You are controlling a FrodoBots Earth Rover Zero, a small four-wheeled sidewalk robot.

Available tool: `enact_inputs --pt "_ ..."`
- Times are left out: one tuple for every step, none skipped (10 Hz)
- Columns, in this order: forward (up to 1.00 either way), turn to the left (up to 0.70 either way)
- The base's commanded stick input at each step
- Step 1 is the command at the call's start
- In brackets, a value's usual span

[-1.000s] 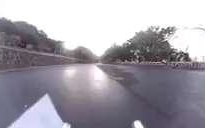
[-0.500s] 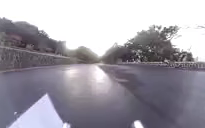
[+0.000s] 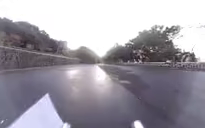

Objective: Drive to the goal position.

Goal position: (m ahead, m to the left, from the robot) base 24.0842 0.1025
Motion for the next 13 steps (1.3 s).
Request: enact_inputs --pt "0.5 0.0" --pt "0.5 0.0" --pt "0.5 0.0" --pt "0.5 0.0" --pt "0.5 0.0" --pt "0.5 0.0" --pt "0.5 0.0" --pt "0.5 0.0" --pt "0.5 0.0" --pt "0.5 0.0" --pt "0.5 0.0" --pt "0.5 0.0" --pt "0.5 0.0"
